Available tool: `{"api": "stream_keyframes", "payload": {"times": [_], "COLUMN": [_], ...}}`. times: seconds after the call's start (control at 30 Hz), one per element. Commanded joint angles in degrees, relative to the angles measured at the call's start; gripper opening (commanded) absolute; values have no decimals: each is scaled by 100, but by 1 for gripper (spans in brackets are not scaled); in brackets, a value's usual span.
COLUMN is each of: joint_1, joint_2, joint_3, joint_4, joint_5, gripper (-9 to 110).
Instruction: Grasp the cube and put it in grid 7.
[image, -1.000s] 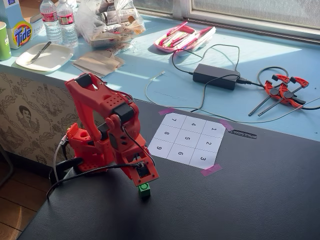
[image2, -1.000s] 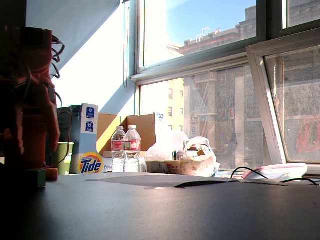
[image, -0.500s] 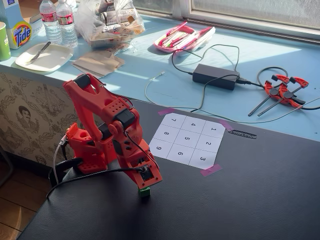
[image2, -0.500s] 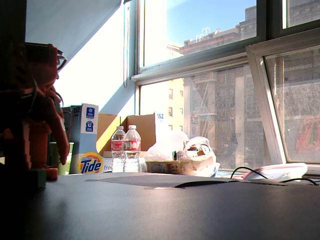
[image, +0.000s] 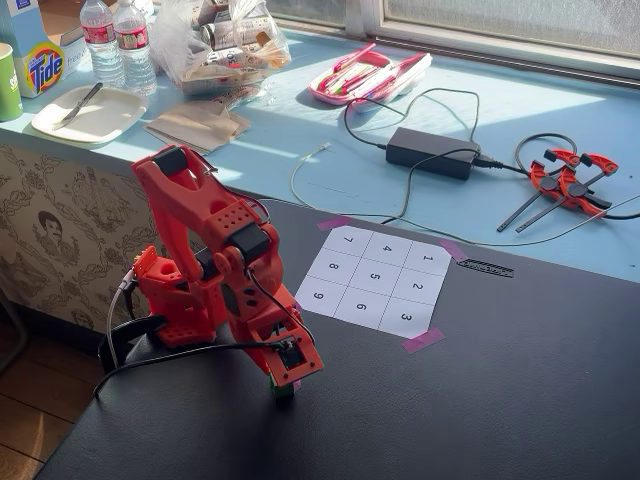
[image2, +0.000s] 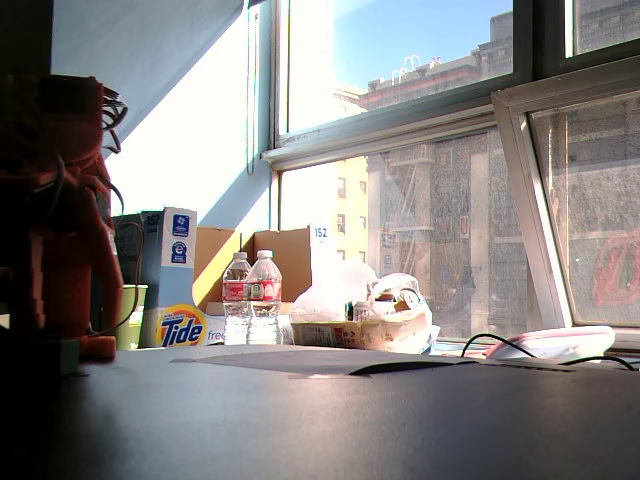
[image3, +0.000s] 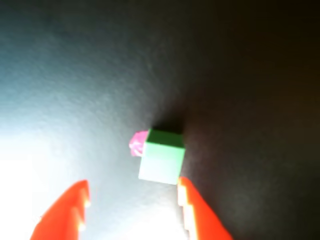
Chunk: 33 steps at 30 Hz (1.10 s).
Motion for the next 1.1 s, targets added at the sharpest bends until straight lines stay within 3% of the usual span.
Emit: {"api": "stream_keyframes", "payload": {"times": [0.0, 0.23, 0.9, 1.07], "joint_1": [0, 176, 615, 580], "joint_2": [176, -53, 281, 396], "joint_3": [-598, -1274, 923, 1310], "joint_4": [404, 1371, -1125, -1635], "joint_5": [-35, -193, -264, -185], "gripper": [29, 28, 27, 10]}}
